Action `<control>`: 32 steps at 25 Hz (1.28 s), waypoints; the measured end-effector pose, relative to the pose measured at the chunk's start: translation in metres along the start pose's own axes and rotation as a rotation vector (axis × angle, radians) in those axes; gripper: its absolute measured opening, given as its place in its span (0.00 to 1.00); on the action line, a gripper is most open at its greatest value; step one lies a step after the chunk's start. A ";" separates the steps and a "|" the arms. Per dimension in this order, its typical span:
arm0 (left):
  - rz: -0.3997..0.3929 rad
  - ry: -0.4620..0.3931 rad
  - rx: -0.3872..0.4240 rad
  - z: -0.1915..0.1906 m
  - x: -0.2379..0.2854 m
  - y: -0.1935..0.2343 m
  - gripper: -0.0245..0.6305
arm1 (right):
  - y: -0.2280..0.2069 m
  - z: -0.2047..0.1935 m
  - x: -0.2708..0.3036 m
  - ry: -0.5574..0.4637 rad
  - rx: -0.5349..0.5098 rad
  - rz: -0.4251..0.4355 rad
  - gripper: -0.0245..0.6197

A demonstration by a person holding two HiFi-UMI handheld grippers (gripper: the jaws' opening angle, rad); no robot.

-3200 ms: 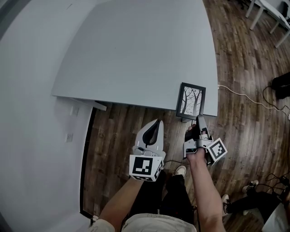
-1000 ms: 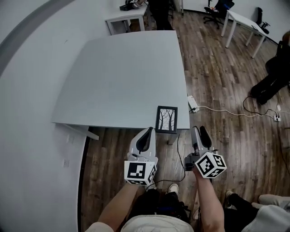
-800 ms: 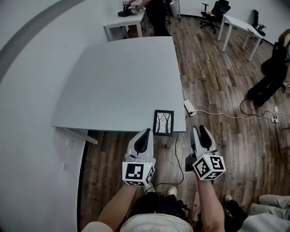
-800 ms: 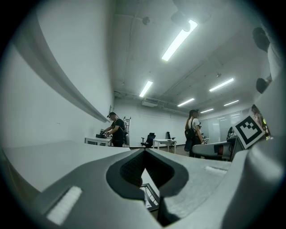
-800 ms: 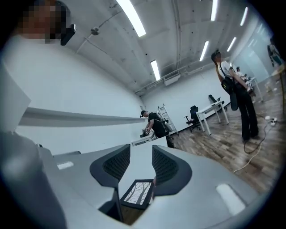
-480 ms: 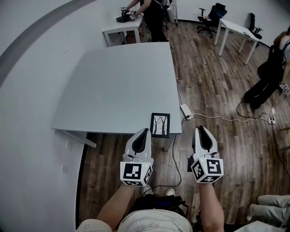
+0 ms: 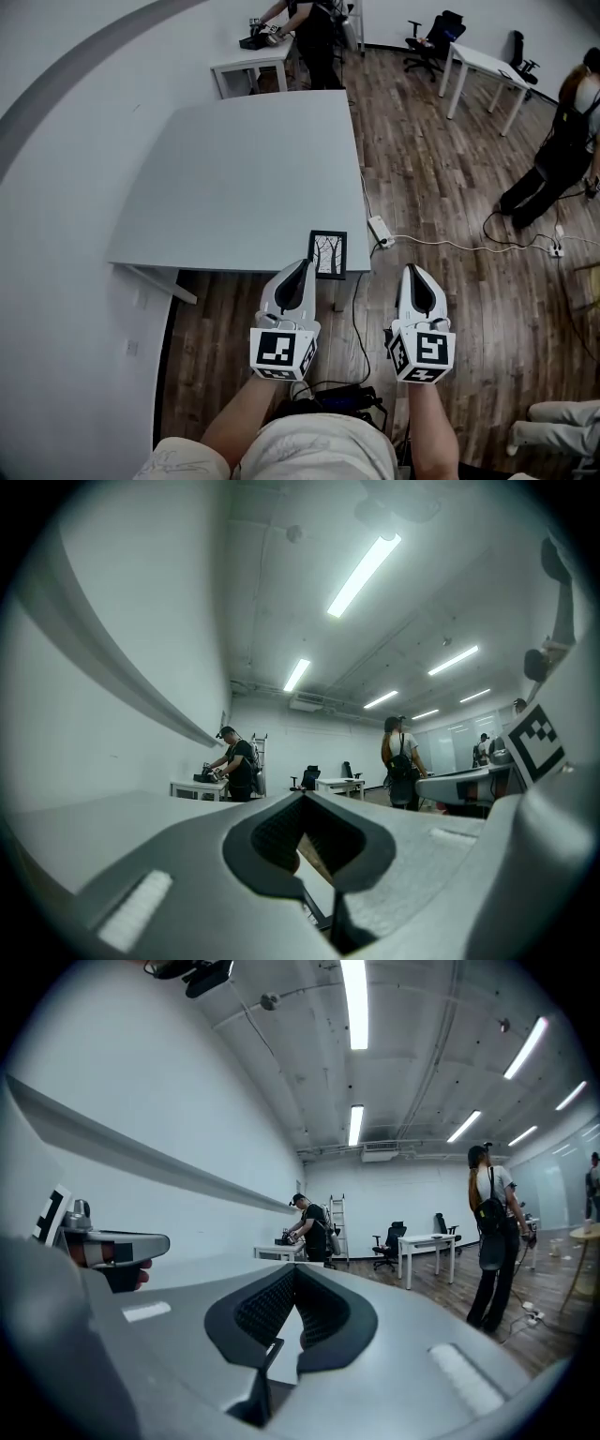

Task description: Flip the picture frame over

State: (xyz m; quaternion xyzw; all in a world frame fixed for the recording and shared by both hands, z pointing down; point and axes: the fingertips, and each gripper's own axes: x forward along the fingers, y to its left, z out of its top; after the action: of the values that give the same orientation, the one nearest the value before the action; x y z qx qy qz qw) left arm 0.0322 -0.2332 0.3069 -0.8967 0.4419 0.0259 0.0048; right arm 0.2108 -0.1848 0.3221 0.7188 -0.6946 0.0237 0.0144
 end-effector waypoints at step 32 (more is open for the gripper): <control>-0.018 0.024 0.023 -0.004 -0.012 -0.010 0.04 | 0.008 0.003 -0.010 0.021 -0.053 0.026 0.07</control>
State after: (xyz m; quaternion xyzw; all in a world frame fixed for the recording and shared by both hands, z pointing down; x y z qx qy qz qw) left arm 0.0333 -0.2181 0.3113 -0.9007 0.4342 0.0101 0.0103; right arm 0.2022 -0.1756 0.3182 0.7087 -0.7042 0.0131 0.0404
